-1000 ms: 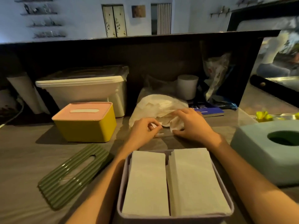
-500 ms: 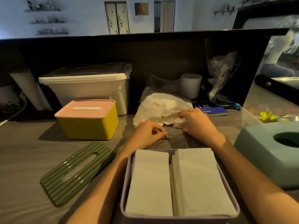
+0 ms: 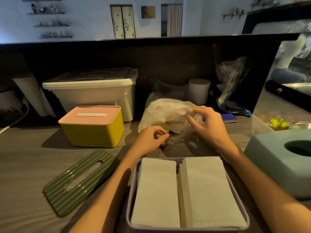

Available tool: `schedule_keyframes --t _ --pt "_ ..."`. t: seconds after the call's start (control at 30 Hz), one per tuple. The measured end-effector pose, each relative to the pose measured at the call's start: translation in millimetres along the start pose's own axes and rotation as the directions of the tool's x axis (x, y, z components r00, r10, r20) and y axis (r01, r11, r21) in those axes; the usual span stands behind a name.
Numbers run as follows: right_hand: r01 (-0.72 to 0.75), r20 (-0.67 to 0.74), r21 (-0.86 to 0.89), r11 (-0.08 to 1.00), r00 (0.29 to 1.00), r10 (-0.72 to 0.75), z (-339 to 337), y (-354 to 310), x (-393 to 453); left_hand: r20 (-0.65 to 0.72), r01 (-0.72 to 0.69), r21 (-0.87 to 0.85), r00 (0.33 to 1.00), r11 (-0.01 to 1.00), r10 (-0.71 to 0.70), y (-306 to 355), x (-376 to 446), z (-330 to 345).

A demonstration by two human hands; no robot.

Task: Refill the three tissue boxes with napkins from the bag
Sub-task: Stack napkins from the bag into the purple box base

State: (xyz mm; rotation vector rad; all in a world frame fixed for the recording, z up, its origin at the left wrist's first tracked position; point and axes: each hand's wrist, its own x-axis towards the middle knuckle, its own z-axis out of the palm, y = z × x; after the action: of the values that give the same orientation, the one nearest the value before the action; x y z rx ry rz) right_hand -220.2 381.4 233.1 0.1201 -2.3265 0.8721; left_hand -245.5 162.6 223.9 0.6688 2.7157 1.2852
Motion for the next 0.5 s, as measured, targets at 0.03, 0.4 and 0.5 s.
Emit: schedule_keyframes --t 0.03,0.4,0.5 --pt "-0.033 0.014 0.081 0.996 0.999 0.032 -2 -6 -1 0.008 0.048 -0.109 0.999 0.993 -0.048 2 0 -2" --pt "0.068 0.330 0.300 0.951 0.928 -0.170 3 -25 -14 0.316 0.321 -0.945 0.946 0.064 -0.072 21 -11 -3" --pt "0.063 0.345 0.292 0.954 0.924 -0.167 2 -26 -14 0.322 0.336 -0.929 0.941 0.159 -0.103 19 -10 -3"
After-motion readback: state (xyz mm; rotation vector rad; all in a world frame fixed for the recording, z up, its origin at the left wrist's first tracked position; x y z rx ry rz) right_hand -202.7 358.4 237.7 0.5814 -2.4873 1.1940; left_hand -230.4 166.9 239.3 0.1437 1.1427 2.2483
